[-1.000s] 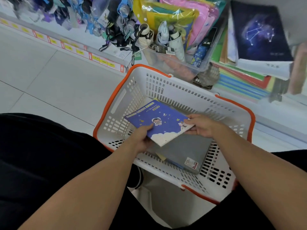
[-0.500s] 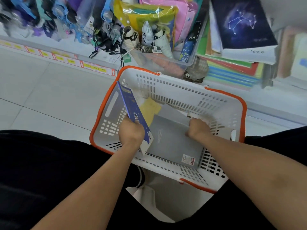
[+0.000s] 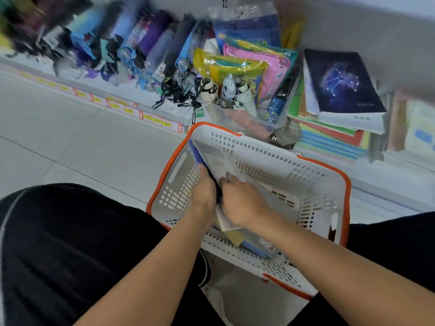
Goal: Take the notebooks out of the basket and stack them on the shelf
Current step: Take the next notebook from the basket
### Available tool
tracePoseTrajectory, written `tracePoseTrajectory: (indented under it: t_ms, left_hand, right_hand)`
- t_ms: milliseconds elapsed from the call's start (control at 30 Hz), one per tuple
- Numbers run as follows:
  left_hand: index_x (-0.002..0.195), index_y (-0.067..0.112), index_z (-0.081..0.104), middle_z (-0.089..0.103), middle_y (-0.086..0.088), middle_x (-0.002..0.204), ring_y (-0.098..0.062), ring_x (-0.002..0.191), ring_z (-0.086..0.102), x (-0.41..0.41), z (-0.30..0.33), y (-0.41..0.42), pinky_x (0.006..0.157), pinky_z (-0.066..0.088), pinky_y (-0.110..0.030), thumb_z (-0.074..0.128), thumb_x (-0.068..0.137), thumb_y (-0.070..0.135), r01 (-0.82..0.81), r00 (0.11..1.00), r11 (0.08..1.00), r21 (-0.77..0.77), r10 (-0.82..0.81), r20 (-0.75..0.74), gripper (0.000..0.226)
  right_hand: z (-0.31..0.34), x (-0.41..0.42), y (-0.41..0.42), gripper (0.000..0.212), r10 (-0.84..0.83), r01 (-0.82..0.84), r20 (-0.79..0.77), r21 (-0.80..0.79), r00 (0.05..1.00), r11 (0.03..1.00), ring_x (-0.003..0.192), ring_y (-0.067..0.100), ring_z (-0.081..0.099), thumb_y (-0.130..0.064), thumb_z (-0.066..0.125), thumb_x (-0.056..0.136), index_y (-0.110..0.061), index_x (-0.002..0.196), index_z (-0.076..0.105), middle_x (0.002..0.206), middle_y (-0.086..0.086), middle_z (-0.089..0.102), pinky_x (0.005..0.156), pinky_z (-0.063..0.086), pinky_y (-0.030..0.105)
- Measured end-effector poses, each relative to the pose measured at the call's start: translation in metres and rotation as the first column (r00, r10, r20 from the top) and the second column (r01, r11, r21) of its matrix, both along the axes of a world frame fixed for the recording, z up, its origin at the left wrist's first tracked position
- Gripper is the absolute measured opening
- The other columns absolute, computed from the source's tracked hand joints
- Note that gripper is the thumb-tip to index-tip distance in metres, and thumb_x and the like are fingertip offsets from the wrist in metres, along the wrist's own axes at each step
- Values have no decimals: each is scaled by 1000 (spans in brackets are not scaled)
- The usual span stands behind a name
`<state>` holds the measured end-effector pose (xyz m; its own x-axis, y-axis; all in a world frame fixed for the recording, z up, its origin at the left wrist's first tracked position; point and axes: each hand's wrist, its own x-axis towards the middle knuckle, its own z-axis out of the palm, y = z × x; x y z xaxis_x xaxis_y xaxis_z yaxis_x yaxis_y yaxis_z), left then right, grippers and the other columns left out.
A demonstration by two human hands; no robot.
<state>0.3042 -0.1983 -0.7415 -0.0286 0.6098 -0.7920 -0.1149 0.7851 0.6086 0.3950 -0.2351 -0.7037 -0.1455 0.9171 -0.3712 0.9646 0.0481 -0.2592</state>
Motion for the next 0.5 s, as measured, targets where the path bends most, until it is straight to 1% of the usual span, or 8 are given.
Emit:
tracePoseTrajectory:
  t_ms: [67, 133, 200, 267, 300, 367, 467, 500]
  left_hand:
    - [95, 19, 75, 76, -7, 91, -28, 85, 72, -10, 11, -2, 82, 57, -45, 59, 53, 90, 59, 997, 998, 8, -58, -46, 83]
    - [104, 10, 71, 73, -10, 90, -28, 81, 71, -21, 23, 1, 78, 59, -43, 73, 74, 52, 57, 982, 997, 56, -46, -183, 51]
    - [113, 7, 66, 73, -13, 95, -31, 83, 71, -34, 33, 7, 77, 59, -44, 65, 88, 18, 34, 989, 992, 125, -16, -144, 27]
    - [117, 11, 64, 74, -14, 101, -34, 88, 72, -49, 55, 13, 76, 59, -46, 61, 92, 11, 53, 998, 977, 206, -57, 14, 25]
    - [117, 11, 64, 74, -14, 103, -34, 89, 72, -55, 68, 18, 75, 60, -45, 61, 93, 12, 70, 994, 968, 240, -89, 69, 24]
    - [117, 8, 65, 73, -15, 106, -33, 91, 72, -61, 97, 27, 77, 60, -45, 61, 93, 15, 89, 979, 949, 304, -140, 150, 26]
    - [124, 6, 64, 70, -18, 115, -36, 101, 67, -52, 146, 43, 92, 53, -52, 65, 85, 22, 62, 950, 929, 365, -168, 265, 42]
    - [123, 6, 65, 70, -18, 114, -36, 100, 68, -44, 165, 50, 92, 54, -50, 65, 84, 25, 71, 941, 921, 383, -190, 281, 43]
  right_hand:
    - [9, -9, 0, 29, 0, -3, -102, -36, 995, 999, 88, 38, 63, -28, 47, 96, -9, 116, 55, 124, 20, 55, 66, 42, 38]
    - [22, -7, 4, 22, -9, -24, -278, -116, 961, 993, 81, 30, 60, -34, 51, 93, -18, 102, 63, 96, 9, 57, 63, 43, 35]
    - [34, 6, 13, 20, -131, 74, -461, -141, 877, 987, 79, 22, 62, -46, 59, 86, -27, 82, 67, 82, -2, 63, 70, 52, 38]
    - [37, 36, 27, 36, -303, 282, -513, -121, 803, 952, 98, 14, 65, -57, 67, 80, -30, 103, 71, 105, -6, 70, 88, 53, 40]
    - [46, 51, 31, 57, -394, 381, -515, -137, 761, 914, 112, 12, 60, -64, 70, 76, -33, 123, 63, 125, -8, 64, 94, 51, 38]
    - [65, 74, 33, 75, -545, 452, -645, -326, 537, 831, 125, 17, 56, -62, 74, 75, -34, 140, 49, 139, -7, 56, 94, 54, 36]
    - [102, 86, 30, 47, -663, 306, -749, -633, -8, 711, 110, 33, 67, -32, 70, 84, -18, 128, 64, 119, 12, 70, 87, 57, 48]
    - [117, 87, 29, 47, -621, 329, -780, -607, -76, 723, 107, 37, 68, -30, 71, 81, -15, 125, 66, 116, 15, 71, 91, 54, 54]
